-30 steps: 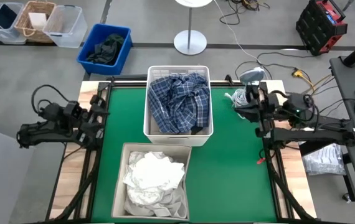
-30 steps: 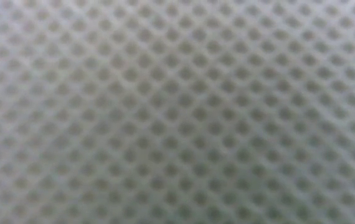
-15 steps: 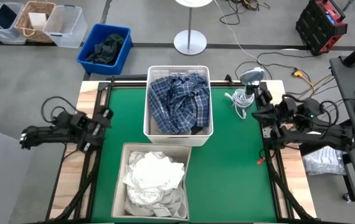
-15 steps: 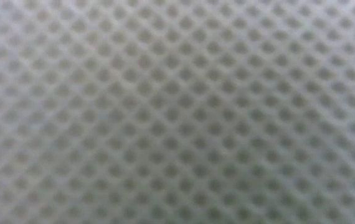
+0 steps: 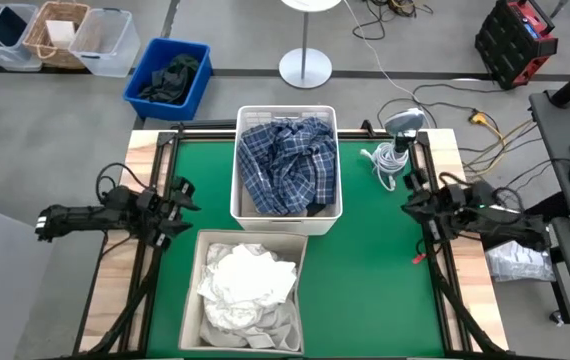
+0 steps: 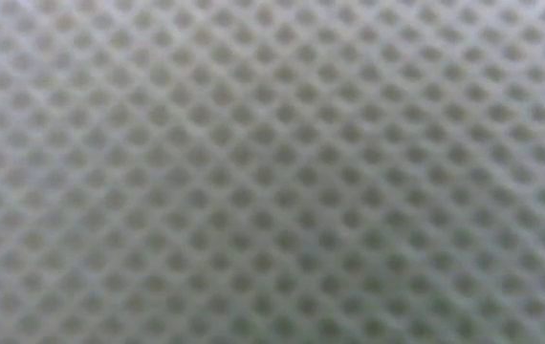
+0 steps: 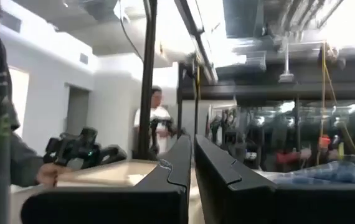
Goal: Sort clothes
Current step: Return to Home Position
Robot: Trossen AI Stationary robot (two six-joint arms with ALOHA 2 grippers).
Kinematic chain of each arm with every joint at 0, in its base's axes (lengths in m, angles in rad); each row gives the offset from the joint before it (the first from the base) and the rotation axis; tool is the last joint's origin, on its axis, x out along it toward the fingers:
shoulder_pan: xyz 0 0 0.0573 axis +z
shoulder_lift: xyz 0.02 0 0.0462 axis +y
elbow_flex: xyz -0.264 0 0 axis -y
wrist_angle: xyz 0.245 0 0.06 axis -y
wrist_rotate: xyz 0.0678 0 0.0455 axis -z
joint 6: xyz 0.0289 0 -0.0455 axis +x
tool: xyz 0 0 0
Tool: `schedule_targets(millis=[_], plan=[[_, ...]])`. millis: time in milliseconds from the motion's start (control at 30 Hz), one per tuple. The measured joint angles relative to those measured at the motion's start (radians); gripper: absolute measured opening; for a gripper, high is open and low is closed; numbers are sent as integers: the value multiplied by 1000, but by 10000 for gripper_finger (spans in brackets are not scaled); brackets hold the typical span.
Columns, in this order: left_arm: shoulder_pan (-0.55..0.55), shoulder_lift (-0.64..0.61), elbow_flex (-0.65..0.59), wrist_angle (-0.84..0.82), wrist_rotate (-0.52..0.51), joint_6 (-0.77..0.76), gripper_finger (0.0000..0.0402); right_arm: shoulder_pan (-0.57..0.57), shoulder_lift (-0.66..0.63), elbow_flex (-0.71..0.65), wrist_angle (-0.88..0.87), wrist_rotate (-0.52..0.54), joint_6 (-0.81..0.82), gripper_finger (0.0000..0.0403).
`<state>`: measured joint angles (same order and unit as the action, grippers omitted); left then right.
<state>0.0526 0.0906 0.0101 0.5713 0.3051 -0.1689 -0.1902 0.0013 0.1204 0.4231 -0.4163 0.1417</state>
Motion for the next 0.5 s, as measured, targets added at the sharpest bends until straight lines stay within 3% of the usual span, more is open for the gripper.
schedule_targets(millis=[100,500], plan=[[1,5,0,-62,6,37,174,0,22,-103,143,-33,22,13],[2,12,0,-175,14,168,174,0,4,-108,112,-126,-114,13]])
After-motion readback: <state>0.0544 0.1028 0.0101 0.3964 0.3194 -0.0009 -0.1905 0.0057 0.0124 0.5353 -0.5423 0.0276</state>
